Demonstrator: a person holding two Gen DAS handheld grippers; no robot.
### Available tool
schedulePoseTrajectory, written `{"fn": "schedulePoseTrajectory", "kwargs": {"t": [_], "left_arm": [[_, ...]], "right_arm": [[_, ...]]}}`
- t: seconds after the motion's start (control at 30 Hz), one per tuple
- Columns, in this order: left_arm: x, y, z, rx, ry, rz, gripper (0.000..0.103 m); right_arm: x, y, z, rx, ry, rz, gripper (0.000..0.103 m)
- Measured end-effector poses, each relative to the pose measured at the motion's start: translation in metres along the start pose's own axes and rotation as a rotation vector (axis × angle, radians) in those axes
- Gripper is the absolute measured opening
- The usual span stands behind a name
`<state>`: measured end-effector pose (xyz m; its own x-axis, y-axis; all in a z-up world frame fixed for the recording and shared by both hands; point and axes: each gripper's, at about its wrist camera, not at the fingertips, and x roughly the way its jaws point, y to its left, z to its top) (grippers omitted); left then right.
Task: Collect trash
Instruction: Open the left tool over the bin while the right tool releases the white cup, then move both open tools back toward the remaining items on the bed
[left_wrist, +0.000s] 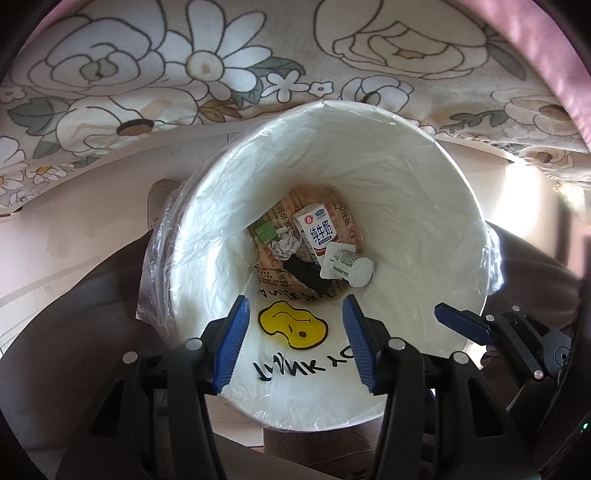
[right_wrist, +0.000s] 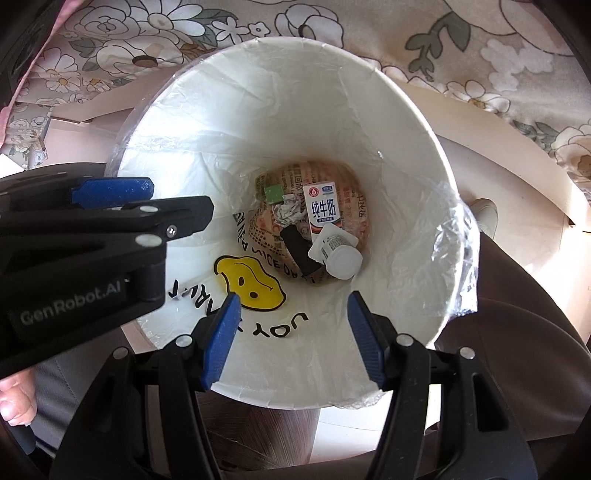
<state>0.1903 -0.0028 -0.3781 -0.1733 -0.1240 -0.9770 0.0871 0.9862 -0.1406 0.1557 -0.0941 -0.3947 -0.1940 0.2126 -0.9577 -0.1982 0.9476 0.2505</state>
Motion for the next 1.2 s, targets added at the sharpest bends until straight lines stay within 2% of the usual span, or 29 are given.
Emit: {"fn": "schedulePoseTrajectory", "kwargs": {"t": [0.2, 0.6, 0.83, 1.07, 1.2], "left_arm": [[-0.023, -0.004, -0.012, 0.025, -0.042, 0.007, 0.055], [-0.092, -0.019, -0.038, 0.119, -0.193, 0.099, 0.055], [-0.161, -0.025, -0.052, 0.140, -0.360, 0.123, 0.055], [-0.226, -0.033, -0.059, 0.165, -0.487, 0.120, 0.055], [-0.255, -0.039, -0.057, 0.181, -0.561, 0.125, 0.063]], "right_arm": [[-0.017, 0.002, -0.008, -0.022, -0.036, -0.015, 0.061], [-0.072, -0.002, -0.030, -0.046, -0.106, -0.050, 0.061], [-0.139, -0.006, -0.039, -0.090, -0.227, -0.122, 0.061], [-0.217, -0.003, -0.044, -0.148, -0.367, -0.165, 0.061], [-0.264, -0.002, -0.042, -0.172, -0.454, -0.190, 0.061]]}}
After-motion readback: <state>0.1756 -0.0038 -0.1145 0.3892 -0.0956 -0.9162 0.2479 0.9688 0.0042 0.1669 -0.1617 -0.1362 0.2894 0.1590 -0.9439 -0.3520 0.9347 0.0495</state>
